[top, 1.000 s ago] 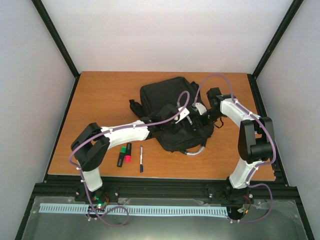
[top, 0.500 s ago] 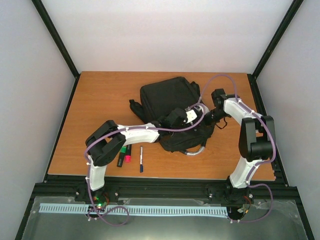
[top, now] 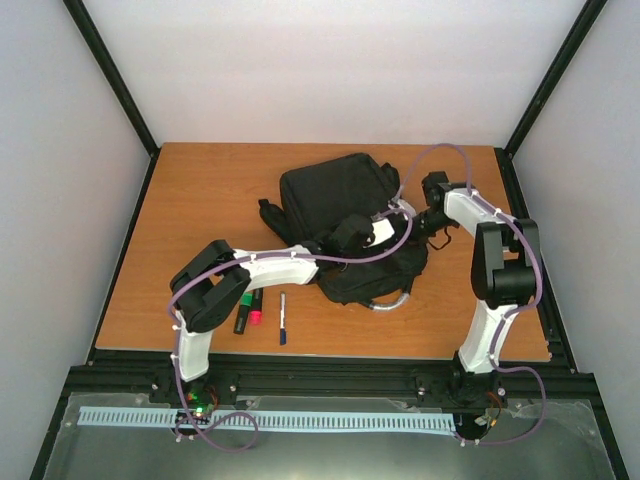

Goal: Pack the student bag
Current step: Place the stationery in the student bag.

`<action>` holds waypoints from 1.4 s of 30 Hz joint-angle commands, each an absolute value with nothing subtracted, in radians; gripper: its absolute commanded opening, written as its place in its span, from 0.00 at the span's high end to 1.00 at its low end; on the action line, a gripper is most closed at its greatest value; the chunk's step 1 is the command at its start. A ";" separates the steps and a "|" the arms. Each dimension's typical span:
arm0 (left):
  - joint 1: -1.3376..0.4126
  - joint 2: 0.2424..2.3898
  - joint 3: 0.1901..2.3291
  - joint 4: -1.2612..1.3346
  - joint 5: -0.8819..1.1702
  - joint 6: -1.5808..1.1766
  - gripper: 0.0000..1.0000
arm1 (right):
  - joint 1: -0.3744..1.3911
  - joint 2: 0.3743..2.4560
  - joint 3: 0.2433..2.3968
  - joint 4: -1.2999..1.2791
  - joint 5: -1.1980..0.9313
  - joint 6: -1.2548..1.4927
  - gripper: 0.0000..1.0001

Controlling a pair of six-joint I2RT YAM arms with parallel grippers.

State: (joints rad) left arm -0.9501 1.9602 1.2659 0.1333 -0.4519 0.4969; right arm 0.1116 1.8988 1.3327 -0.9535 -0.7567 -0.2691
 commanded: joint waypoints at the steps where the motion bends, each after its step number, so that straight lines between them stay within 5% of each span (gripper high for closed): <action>1: -0.959 1.875 1.270 0.174 -0.406 0.401 0.97 | 0.106 1.938 1.412 -0.859 -0.816 -0.186 0.95; 9: -0.959 1.822 1.238 0.151 -0.390 0.365 0.99 | 0.097 1.820 1.354 -0.860 -0.814 -0.225 0.59; 13: -0.957 1.797 1.217 0.137 -0.360 0.345 0.99 | 0.072 1.721 1.285 -0.880 -0.782 -0.280 0.53; 17: -0.952 1.764 1.207 0.109 -0.301 0.292 0.99 | 0.070 1.634 1.194 -0.861 -0.757 -0.376 0.59; 24: -0.945 1.709 1.178 0.090 -0.266 0.244 0.99 | 0.075 1.564 1.058 -0.819 -0.834 -0.467 0.90; 42: -0.929 1.663 1.154 0.063 -0.211 0.176 0.99 | 0.196 1.526 0.998 -0.742 -0.667 -0.471 0.94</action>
State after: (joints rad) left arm -0.9333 1.7348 1.1454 0.0250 -0.2497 0.2188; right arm 0.1795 1.5341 1.0008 -0.7837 -0.7086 -0.4534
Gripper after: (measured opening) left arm 0.032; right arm 0.059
